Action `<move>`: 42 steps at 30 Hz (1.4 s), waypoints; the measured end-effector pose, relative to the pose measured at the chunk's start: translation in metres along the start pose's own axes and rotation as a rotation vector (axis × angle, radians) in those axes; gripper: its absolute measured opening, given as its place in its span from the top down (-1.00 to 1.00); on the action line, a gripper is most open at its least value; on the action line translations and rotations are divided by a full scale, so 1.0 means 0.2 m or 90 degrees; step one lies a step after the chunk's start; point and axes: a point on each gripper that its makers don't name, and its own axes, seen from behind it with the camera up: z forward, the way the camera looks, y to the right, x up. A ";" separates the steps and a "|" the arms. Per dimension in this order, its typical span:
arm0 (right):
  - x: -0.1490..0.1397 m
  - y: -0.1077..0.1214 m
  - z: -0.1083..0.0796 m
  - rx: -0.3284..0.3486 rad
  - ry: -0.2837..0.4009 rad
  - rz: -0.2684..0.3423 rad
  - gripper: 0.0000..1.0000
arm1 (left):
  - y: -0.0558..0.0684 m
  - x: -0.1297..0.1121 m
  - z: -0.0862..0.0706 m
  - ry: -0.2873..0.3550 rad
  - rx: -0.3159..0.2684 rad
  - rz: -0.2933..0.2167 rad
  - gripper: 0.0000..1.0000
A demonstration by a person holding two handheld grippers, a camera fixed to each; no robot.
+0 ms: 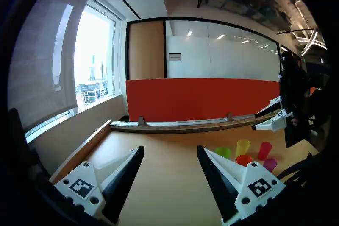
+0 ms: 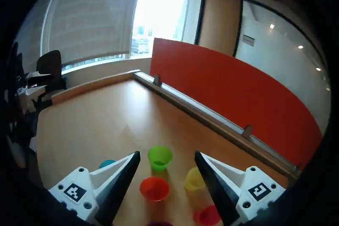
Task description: Pour water
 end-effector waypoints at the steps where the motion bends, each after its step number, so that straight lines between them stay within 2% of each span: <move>1: -0.01 0.00 0.03 0.004 -0.006 -0.002 -1.00 | 0.00 -0.01 0.00 -0.001 0.000 -0.001 -0.85; 11: -0.17 -0.04 0.29 0.041 -0.068 -0.013 -1.00 | 0.00 -0.07 0.04 -0.012 0.004 -0.013 -0.85; 17: -0.29 -0.08 0.40 0.069 -0.124 -0.013 -1.00 | -0.01 -0.09 0.07 -0.017 0.006 -0.016 -0.85; 23: -0.40 -0.09 0.50 0.082 -0.178 -0.001 -1.00 | -0.03 -0.12 0.10 -0.022 0.010 -0.020 -0.84; 32: -0.52 -0.07 0.61 0.075 -0.252 0.022 -1.00 | -0.06 -0.15 0.13 -0.028 0.014 -0.026 -0.84; 38: -0.56 -0.09 0.66 0.079 -0.287 0.051 -1.00 | -0.08 -0.17 0.16 -0.030 0.016 -0.028 -0.85; 42: -0.57 -0.10 0.69 0.076 -0.302 0.055 -1.00 | -0.08 -0.18 0.17 -0.032 0.016 -0.028 -0.85</move>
